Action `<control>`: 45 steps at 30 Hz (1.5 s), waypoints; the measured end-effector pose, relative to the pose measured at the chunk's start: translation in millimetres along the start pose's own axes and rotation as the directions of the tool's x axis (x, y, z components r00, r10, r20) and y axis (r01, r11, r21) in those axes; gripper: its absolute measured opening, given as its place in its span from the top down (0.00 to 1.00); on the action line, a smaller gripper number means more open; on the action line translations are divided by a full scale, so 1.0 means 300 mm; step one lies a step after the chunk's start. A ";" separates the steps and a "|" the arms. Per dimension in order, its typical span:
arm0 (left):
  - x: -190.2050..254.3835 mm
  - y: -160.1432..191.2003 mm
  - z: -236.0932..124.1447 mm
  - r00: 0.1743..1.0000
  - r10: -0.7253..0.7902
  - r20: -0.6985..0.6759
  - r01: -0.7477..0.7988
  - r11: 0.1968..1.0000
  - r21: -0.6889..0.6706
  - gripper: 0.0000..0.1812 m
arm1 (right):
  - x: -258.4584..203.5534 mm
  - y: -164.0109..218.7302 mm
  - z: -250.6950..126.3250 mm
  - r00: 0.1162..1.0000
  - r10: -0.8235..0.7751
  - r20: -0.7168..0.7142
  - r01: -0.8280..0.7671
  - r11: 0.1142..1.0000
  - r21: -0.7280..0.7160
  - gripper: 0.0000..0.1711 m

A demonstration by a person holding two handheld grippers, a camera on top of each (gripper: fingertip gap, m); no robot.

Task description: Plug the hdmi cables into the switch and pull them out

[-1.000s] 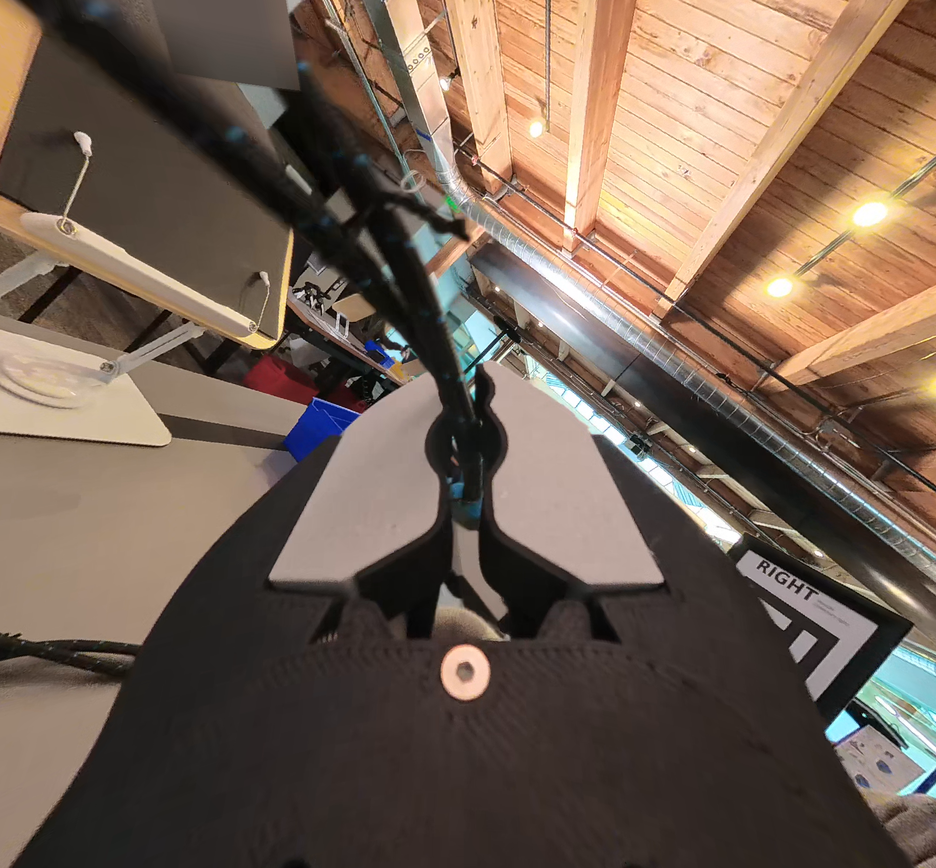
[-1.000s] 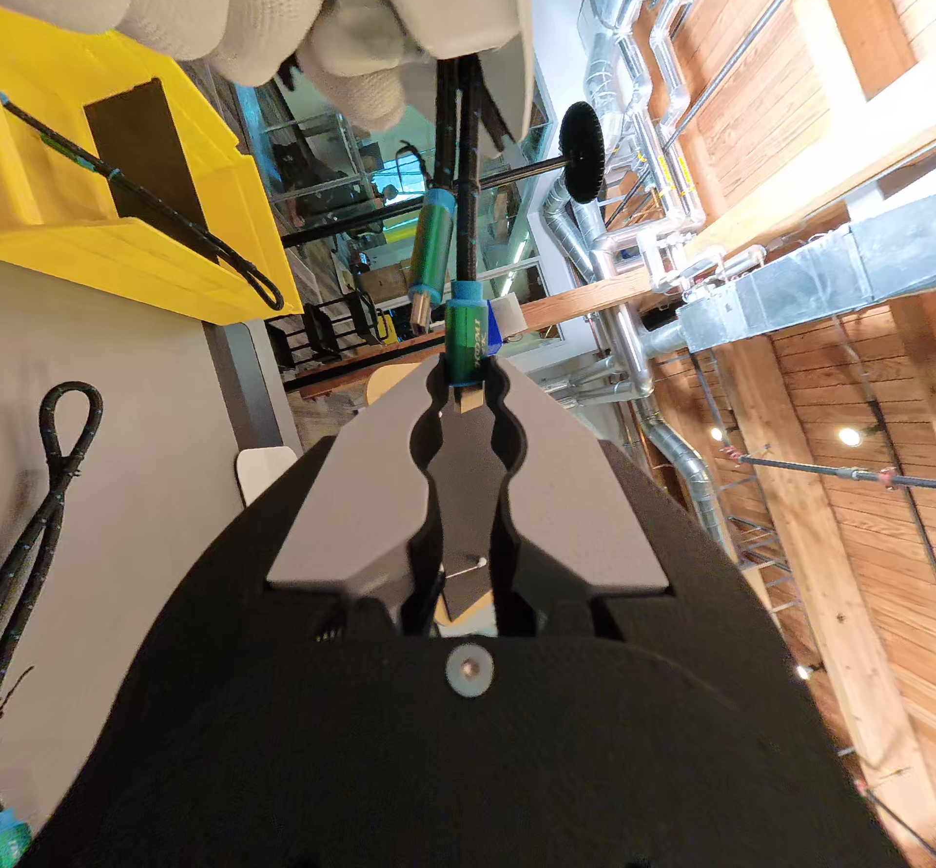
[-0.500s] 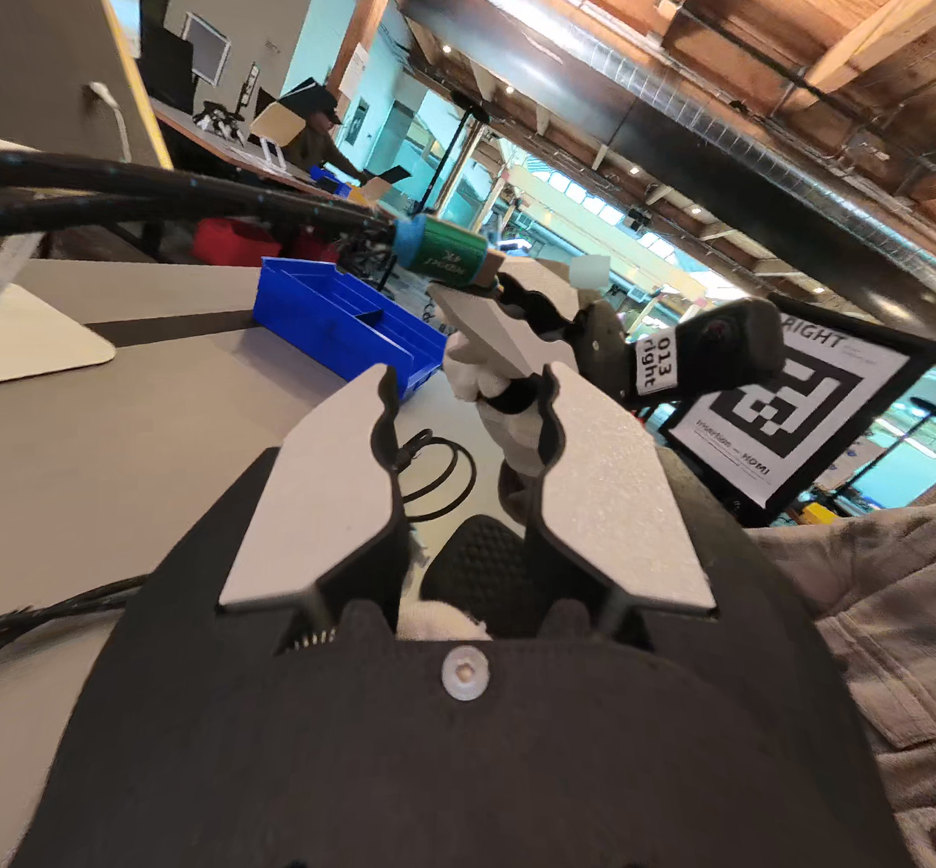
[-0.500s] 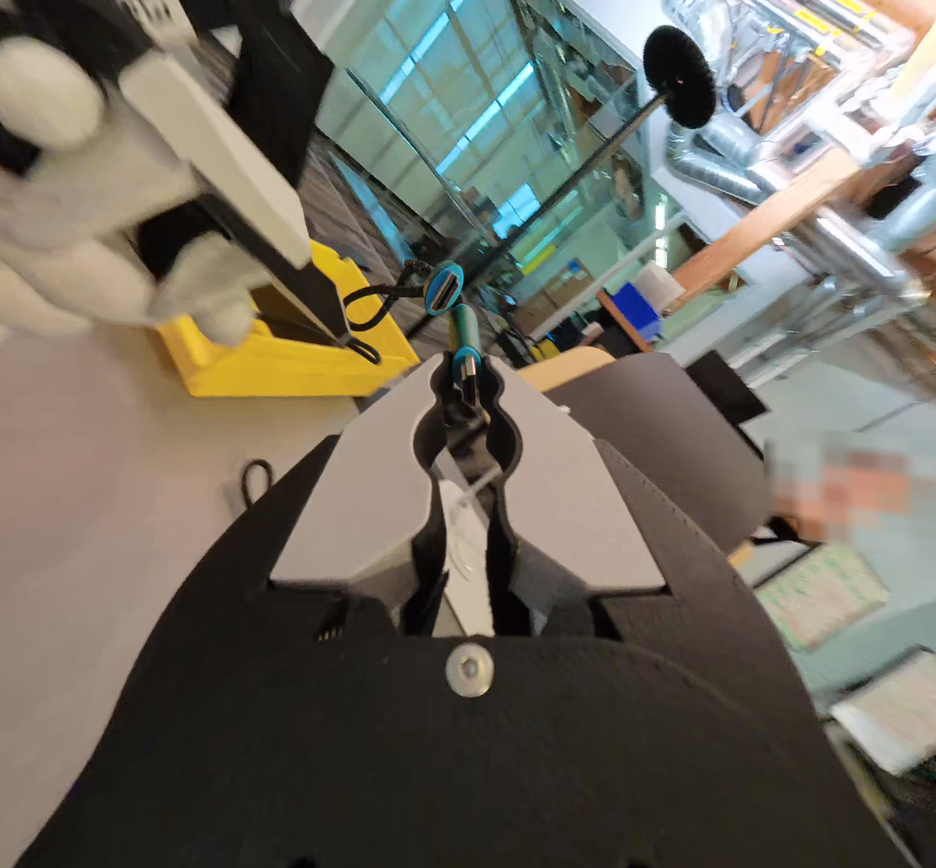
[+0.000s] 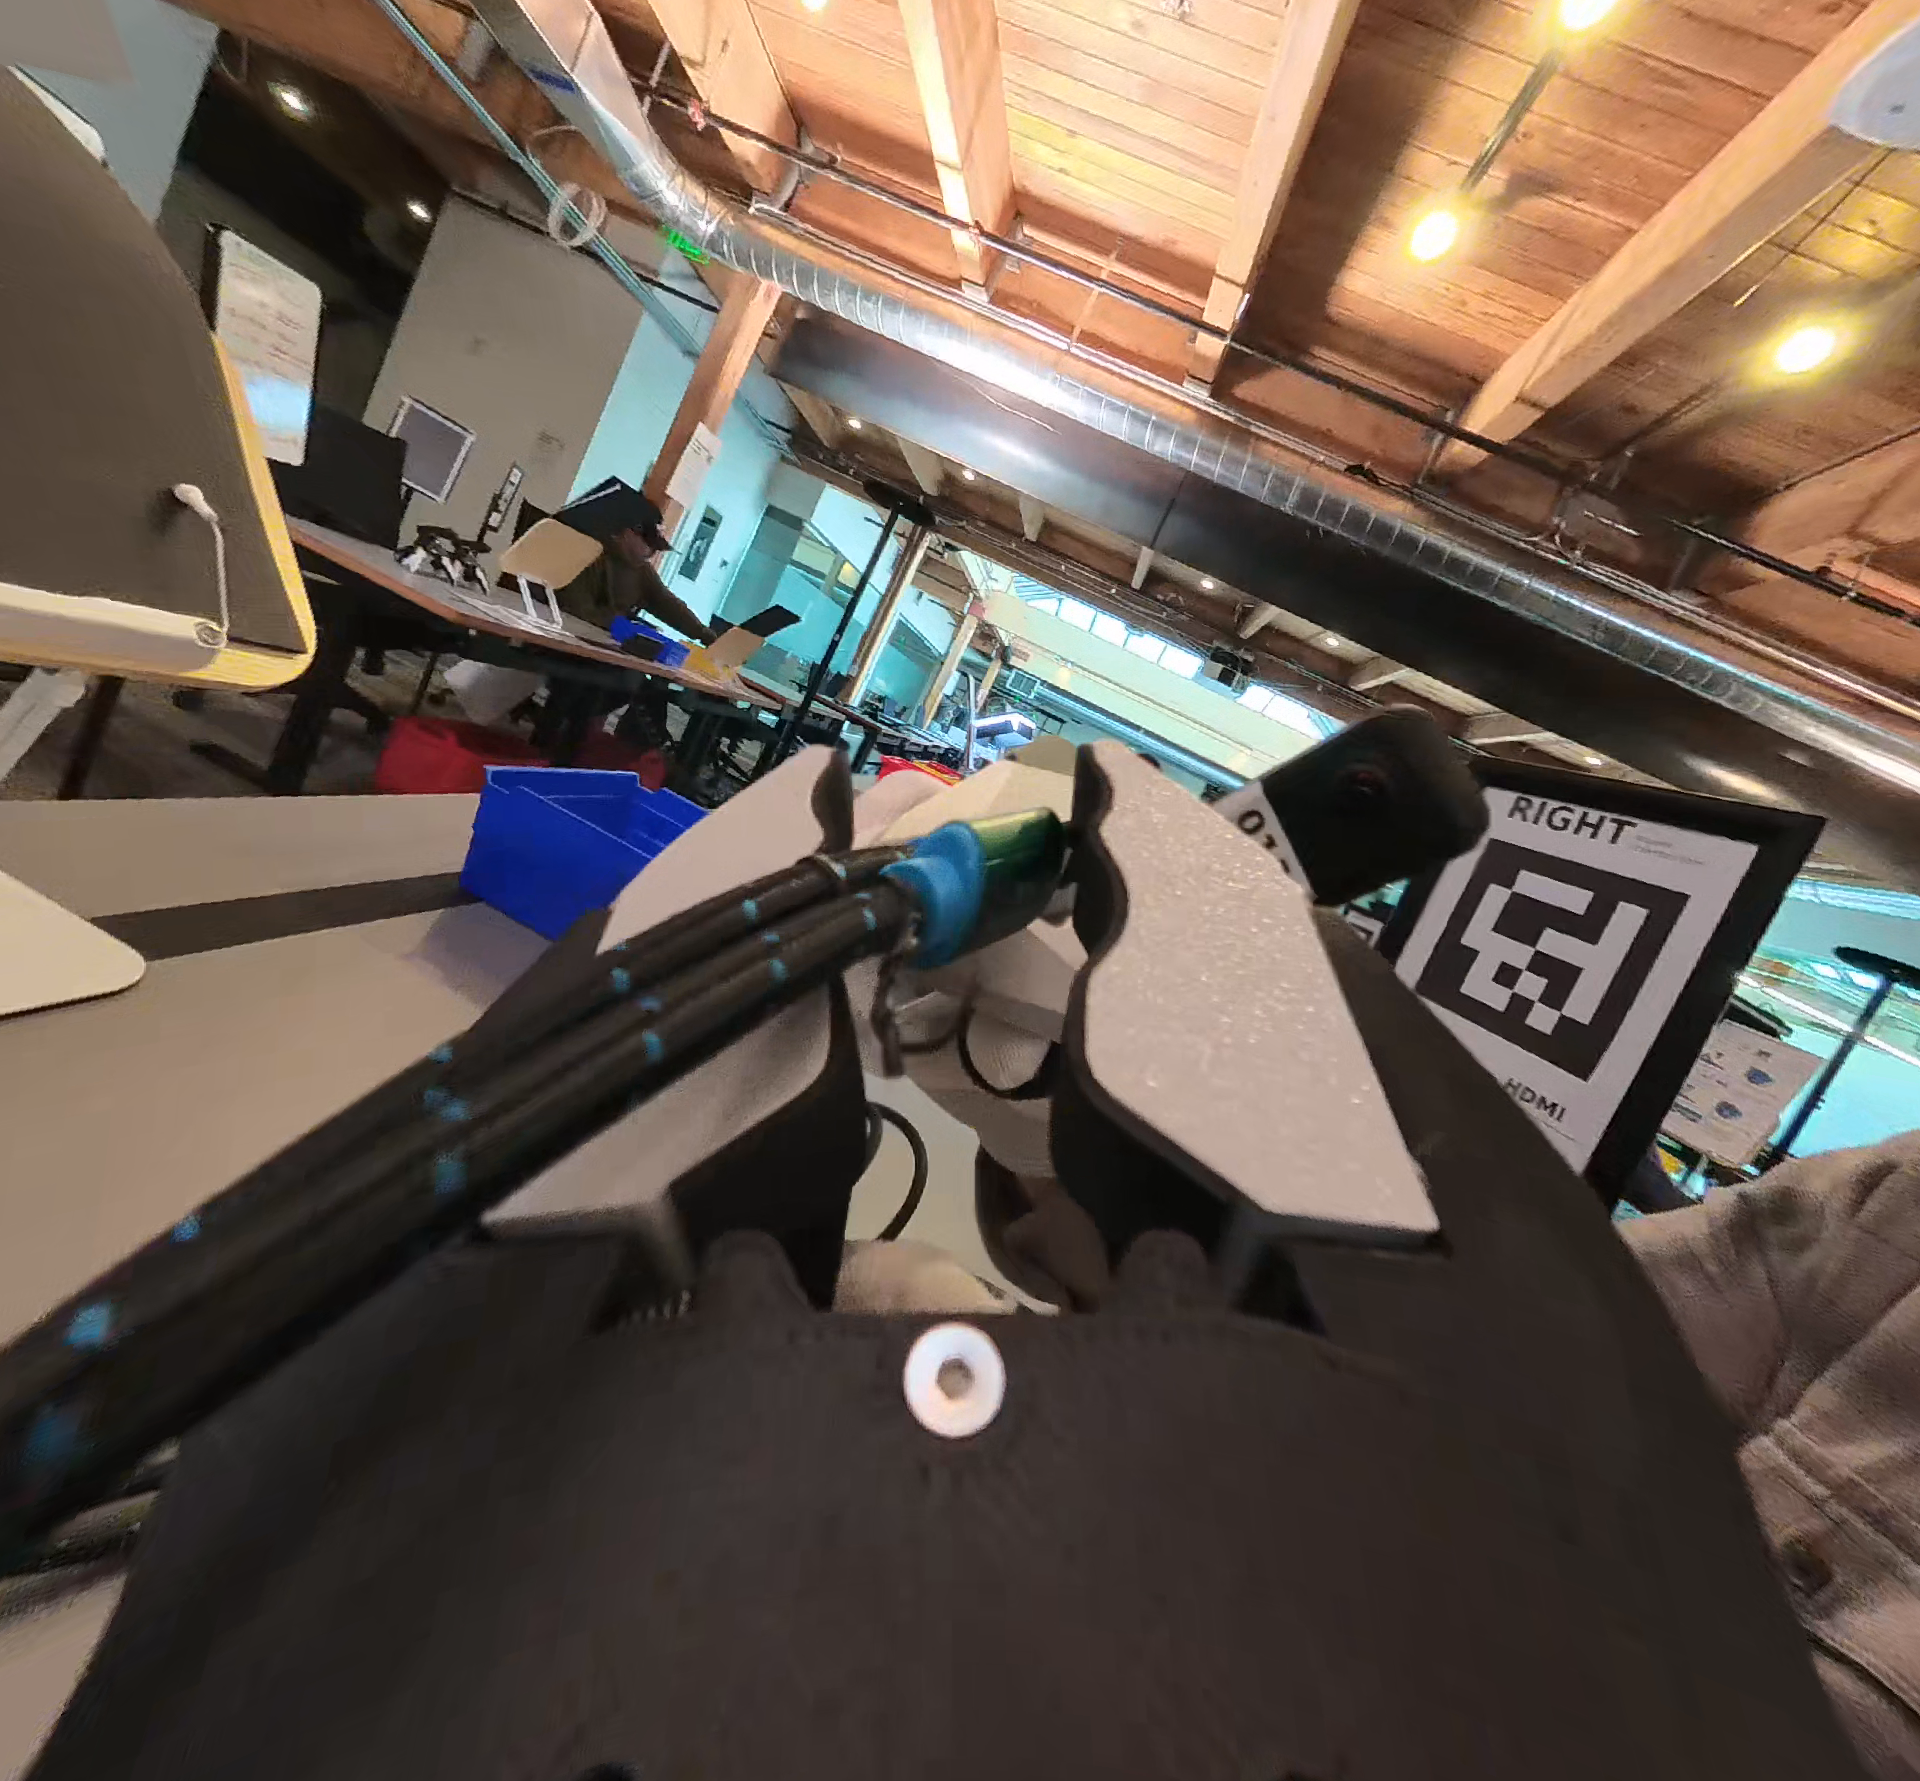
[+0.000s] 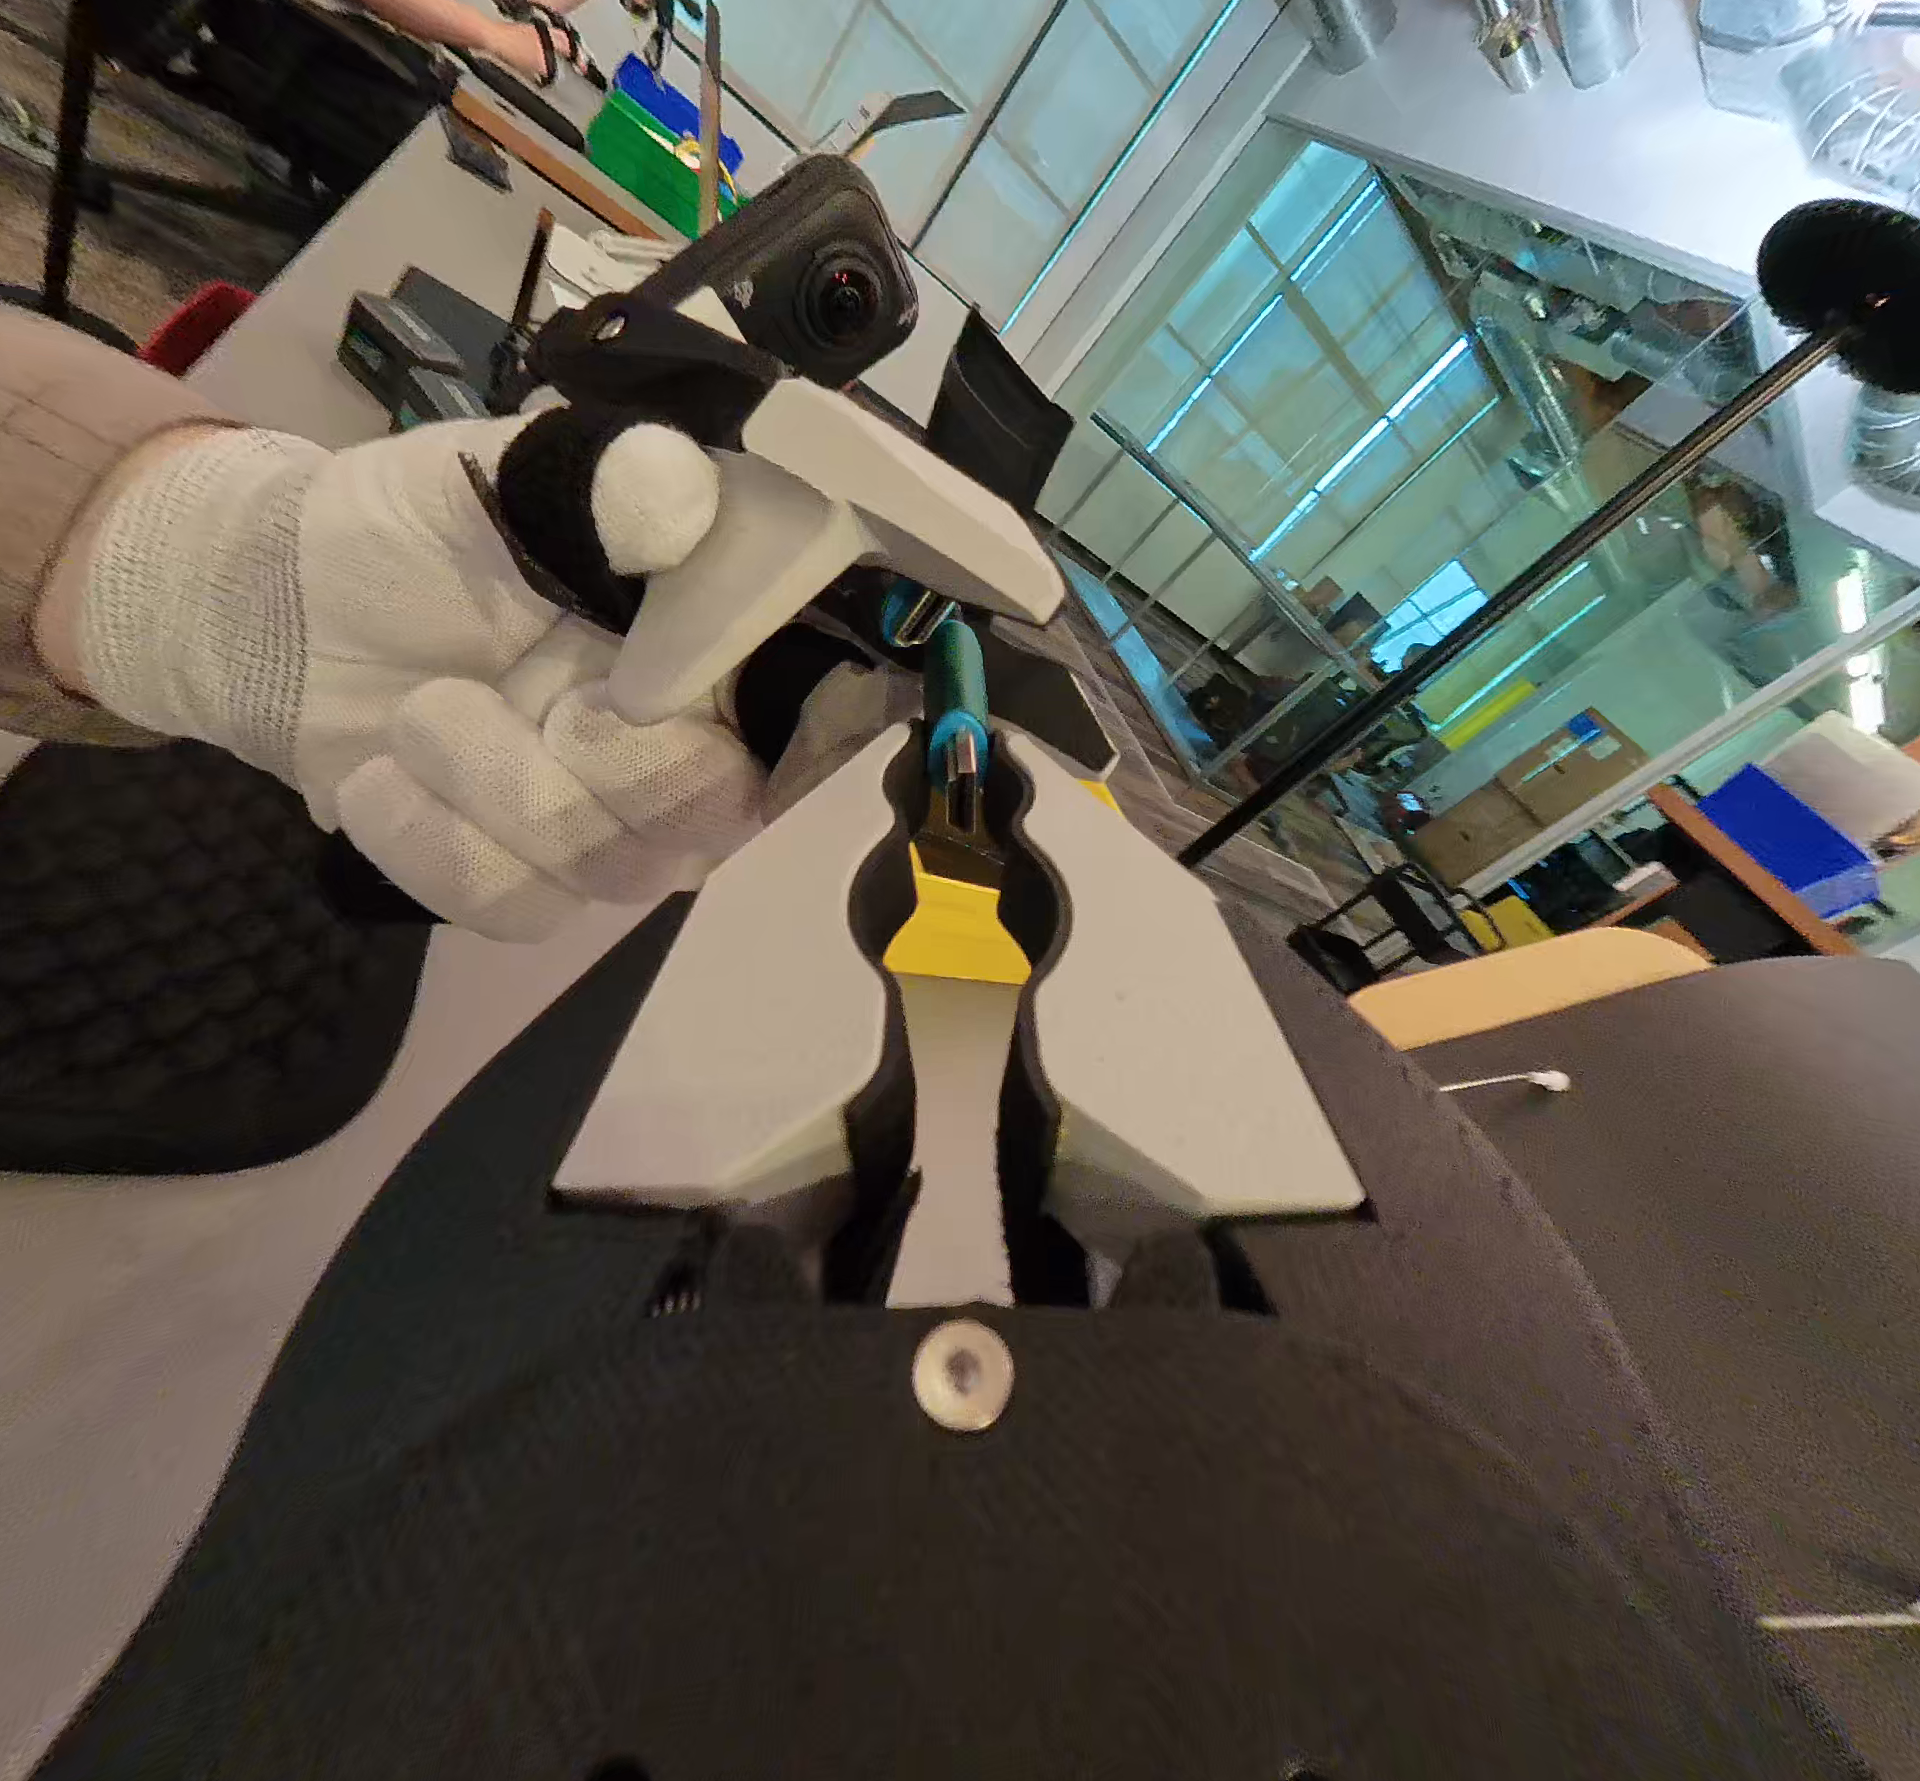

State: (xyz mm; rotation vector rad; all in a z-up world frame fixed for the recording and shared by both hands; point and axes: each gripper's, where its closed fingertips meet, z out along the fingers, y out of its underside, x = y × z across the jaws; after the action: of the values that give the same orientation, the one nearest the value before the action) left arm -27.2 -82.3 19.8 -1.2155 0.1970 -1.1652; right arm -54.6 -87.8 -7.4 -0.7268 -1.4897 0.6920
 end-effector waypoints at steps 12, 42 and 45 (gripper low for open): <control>0.062 0.064 -0.024 0.993 0.047 -0.104 -0.082 0.928 -0.362 0.65 | -0.004 -0.012 -0.029 0.997 -0.072 0.012 0.072 0.997 -0.010 0.96; 0.232 0.097 -0.285 0.841 0.370 -0.394 -0.539 0.532 -0.653 0.82 | -0.260 -0.217 0.009 0.859 -0.499 0.116 0.498 0.866 0.042 0.96; 0.219 0.101 -0.290 0.844 0.370 -0.390 -0.535 0.522 -0.664 0.84 | -0.261 -0.208 0.018 0.847 -0.521 0.103 0.521 0.853 0.033 0.96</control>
State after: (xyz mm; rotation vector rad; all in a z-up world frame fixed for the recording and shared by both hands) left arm -37.9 -190.5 -10.9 -1.6246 1.2097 -0.7123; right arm -60.4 -187.8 -6.9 -0.2527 -1.6888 0.3163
